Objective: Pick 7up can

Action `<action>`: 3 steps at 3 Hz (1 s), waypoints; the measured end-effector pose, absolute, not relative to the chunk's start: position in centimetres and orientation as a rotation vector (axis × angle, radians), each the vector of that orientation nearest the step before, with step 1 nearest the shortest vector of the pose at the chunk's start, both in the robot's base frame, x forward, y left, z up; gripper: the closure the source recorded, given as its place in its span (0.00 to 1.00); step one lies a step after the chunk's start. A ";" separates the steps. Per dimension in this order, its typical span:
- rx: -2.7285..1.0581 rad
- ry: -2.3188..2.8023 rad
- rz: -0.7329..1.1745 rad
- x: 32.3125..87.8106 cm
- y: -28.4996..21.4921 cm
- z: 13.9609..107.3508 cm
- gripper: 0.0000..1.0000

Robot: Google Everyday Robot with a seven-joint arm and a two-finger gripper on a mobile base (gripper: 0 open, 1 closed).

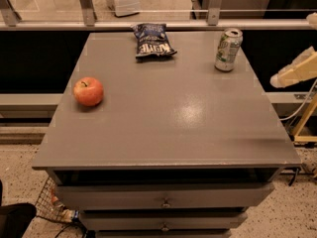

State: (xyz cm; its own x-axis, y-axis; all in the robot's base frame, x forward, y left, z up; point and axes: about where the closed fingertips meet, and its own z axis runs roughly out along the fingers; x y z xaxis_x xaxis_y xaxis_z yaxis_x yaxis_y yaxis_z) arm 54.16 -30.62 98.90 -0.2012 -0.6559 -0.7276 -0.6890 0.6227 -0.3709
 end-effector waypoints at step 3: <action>-0.917 1.773 0.165 58.7 -31.4 99.1 0.00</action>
Offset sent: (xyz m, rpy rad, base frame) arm 0.0360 -0.0096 0.0043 0.1519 -0.0940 -0.0105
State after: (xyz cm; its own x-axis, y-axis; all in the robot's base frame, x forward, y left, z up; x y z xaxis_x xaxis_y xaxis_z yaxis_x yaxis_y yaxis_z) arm 58.75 -31.38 99.09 -0.1214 -0.4999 -0.8575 -0.6499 0.6930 -0.3120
